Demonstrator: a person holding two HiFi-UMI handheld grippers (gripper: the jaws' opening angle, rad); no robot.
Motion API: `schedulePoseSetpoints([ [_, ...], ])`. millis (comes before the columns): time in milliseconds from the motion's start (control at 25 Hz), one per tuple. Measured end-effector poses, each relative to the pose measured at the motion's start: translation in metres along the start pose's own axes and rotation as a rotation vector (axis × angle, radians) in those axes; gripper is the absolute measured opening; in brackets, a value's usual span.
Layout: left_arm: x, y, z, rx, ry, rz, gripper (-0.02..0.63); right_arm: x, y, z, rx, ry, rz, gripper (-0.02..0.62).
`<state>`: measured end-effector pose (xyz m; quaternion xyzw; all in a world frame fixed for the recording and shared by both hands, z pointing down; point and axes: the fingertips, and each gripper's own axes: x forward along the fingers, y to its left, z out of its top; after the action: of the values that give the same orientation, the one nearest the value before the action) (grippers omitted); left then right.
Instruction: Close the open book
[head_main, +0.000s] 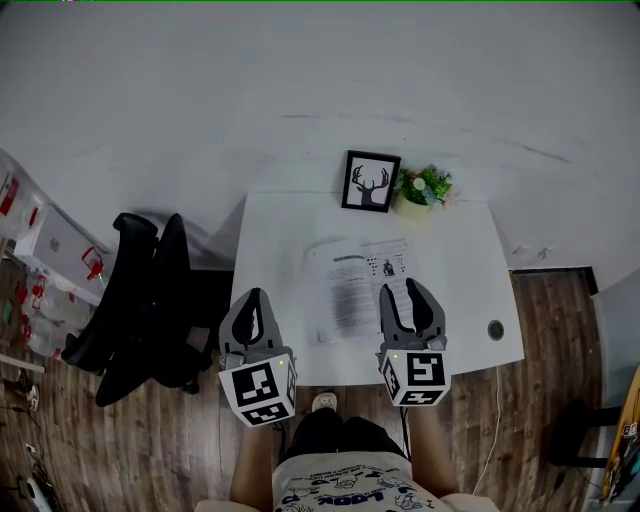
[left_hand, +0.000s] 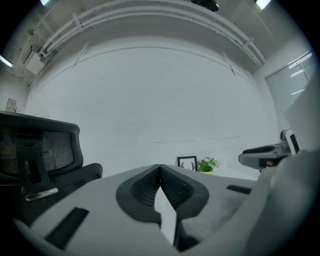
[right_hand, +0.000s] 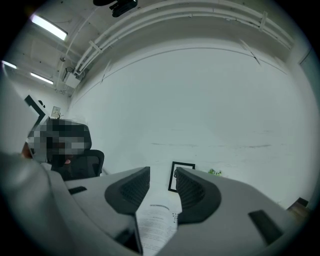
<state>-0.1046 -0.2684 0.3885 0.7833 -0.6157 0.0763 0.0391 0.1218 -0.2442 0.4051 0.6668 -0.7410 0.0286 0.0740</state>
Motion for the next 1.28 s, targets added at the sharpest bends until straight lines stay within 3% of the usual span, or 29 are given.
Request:
schedulePoseSetpoints([
  [440, 0.010, -0.001, -0.008, 0.001, 0.022, -0.002, 0.023, 0.009, -0.005, -0.009, -0.011, 0.024, 0.002, 0.156],
  [840, 0.006, 0.000, -0.021, -0.003, 0.057, 0.050, 0.024, 0.016, -0.005, -0.025, -0.059, 0.075, 0.055, 0.156],
  [1120, 0.002, -0.001, -0.030, 0.002, 0.075, 0.067, 0.023, 0.019, -0.002, -0.042, -0.186, 0.121, 0.091, 0.156],
  [1280, 0.001, -0.003, -0.035, 0.006, 0.087, 0.071, 0.023, 0.019, 0.003, -0.053, -0.336, 0.139, 0.114, 0.156],
])
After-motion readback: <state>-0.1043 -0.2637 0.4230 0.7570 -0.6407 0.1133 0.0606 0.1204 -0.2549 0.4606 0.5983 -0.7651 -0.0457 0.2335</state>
